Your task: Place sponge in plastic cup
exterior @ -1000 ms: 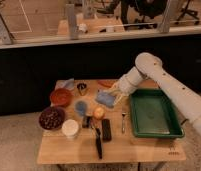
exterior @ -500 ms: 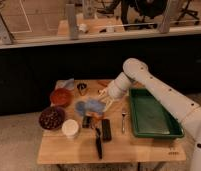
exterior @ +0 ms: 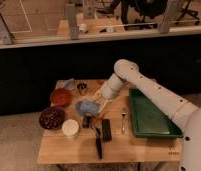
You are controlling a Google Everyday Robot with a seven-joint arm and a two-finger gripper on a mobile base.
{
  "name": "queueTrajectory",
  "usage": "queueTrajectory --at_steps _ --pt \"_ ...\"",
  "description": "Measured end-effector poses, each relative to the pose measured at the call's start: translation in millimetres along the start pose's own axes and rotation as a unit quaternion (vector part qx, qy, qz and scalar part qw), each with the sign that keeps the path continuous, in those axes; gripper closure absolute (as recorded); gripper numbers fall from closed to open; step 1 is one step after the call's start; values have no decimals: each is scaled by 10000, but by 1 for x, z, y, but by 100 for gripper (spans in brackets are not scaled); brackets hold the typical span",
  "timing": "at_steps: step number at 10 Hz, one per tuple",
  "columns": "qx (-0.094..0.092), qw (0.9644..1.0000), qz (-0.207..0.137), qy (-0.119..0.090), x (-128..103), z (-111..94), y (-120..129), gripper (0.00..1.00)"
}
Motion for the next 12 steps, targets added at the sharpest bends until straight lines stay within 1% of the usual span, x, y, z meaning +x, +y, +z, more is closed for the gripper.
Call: queueTrajectory --at_steps 1,3,4,7,12 --pt "-80 10000 13 38 0 10 -5 51" --pt "-144 9998 43 101 -2 16 -12 67" --pt "-157 9998 57 131 -2 17 -14 71" --pt "-181 9995 77 240 -6 25 -30 71" --pt "-199 9994 123 256 -10 30 -44 71"
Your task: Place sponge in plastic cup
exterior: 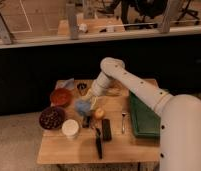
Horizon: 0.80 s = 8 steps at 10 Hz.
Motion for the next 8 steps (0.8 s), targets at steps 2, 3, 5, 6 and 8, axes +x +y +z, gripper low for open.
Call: queueTrajectory --at_steps 2,3,5,6,8 --pt "1 10000 16 -5 -1 2 -6 71" --pt "-9 10000 31 -3 0 3 -9 71" --pt "-57 10000 64 -5 1 8 -13 60" --pt "-78 9999 86 -12 2 11 -13 51" --pt "-87 9999 134 -44 4 13 -16 35"
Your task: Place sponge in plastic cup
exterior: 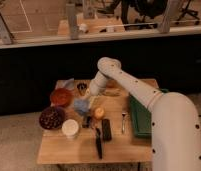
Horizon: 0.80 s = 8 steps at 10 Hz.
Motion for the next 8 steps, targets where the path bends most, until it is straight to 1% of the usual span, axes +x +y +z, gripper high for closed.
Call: queueTrajectory --at_steps 1,5,8 --pt "14 10000 22 -26 0 -1 -2 30" --pt "40 10000 -28 -38 0 -5 -8 30" --pt "9 10000 -21 -4 4 -2 -9 30"
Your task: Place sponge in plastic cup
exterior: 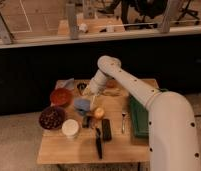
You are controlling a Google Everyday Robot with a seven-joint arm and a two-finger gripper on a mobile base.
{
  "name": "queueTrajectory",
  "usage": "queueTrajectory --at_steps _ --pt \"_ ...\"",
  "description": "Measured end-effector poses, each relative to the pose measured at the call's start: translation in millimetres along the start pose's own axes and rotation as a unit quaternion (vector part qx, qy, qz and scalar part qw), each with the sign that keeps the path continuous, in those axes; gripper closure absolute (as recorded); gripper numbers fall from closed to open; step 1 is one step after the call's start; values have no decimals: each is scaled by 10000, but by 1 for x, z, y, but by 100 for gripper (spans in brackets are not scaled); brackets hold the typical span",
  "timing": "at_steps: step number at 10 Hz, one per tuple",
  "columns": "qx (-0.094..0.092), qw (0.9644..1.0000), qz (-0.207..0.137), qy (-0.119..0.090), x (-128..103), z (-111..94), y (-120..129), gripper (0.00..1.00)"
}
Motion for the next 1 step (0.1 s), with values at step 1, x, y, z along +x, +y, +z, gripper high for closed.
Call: queueTrajectory --at_steps 1 --pt "-7 10000 22 -4 4 0 0 30"
